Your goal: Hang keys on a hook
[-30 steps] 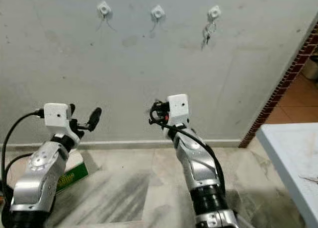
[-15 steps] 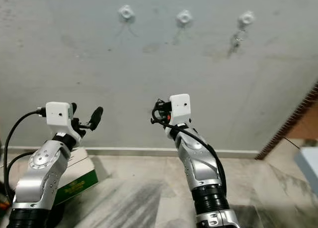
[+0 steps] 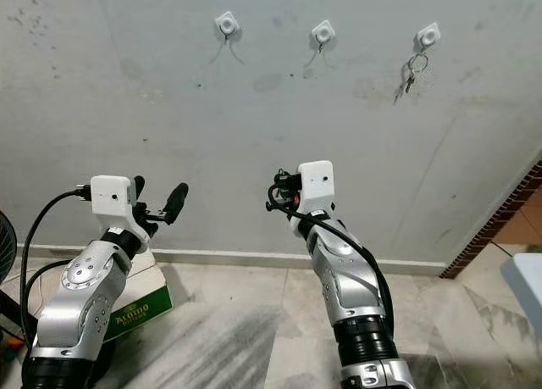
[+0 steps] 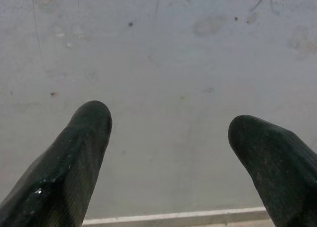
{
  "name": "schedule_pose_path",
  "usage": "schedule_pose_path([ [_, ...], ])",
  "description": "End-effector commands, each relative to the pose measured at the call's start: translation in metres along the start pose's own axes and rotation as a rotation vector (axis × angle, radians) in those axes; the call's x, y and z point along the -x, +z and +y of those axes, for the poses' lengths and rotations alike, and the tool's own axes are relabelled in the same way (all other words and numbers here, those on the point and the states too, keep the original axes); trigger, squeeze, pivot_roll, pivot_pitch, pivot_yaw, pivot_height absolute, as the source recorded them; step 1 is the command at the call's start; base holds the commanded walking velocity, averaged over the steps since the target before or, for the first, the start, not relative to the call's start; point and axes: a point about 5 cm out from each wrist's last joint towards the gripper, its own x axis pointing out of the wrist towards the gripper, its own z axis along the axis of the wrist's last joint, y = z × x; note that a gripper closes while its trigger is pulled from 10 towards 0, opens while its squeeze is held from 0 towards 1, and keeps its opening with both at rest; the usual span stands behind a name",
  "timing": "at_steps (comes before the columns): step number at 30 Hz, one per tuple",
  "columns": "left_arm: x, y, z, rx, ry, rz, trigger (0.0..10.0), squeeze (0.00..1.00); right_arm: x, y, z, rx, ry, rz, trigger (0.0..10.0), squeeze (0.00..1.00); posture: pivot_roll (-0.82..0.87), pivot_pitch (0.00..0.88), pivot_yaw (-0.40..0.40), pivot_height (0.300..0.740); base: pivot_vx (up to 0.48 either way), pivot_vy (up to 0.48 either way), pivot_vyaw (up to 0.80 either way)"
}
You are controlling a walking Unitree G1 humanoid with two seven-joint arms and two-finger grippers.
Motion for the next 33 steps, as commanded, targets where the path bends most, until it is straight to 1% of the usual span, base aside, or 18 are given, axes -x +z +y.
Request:
schedule_pose_path([
  [1,-0.0009,0.0034,-0.0019,0.001,-0.016,-0.016,10.0,0.00,-0.0018,0.0058,-0.0008,0.007,-0.004,-0.021,10.0,0.00,0.08,0.000,-0.018,0.740,0.435,0.000,0.00],
  [24,0.0005,0.0009,-0.0049,0.004,-0.029,-0.006,10.0,0.00,-0.0016,0.0058,-0.0019,0.007,-0.015,-0.025,10.0,0.00,0.08,0.000,-0.016,0.740,0.464,0.000,0.00],
  [31,0.0006,-0.0005,-0.0058,0.011,-0.028,0.005,10.0,0.00,-0.0017,0.0058,-0.0023,0.008,-0.017,-0.025,10.0,0.00,0.08,0.000,-0.017,0.740,0.380,0.000,0.00],
  [33,0.0007,-0.0014,-0.0061,0.009,-0.030,0.010,10.0,0.00,-0.0016,0.0057,-0.0025,0.007,-0.018,-0.026,10.0,0.00,0.08,0.000,-0.019,0.740,0.000,0.000,0.00],
])
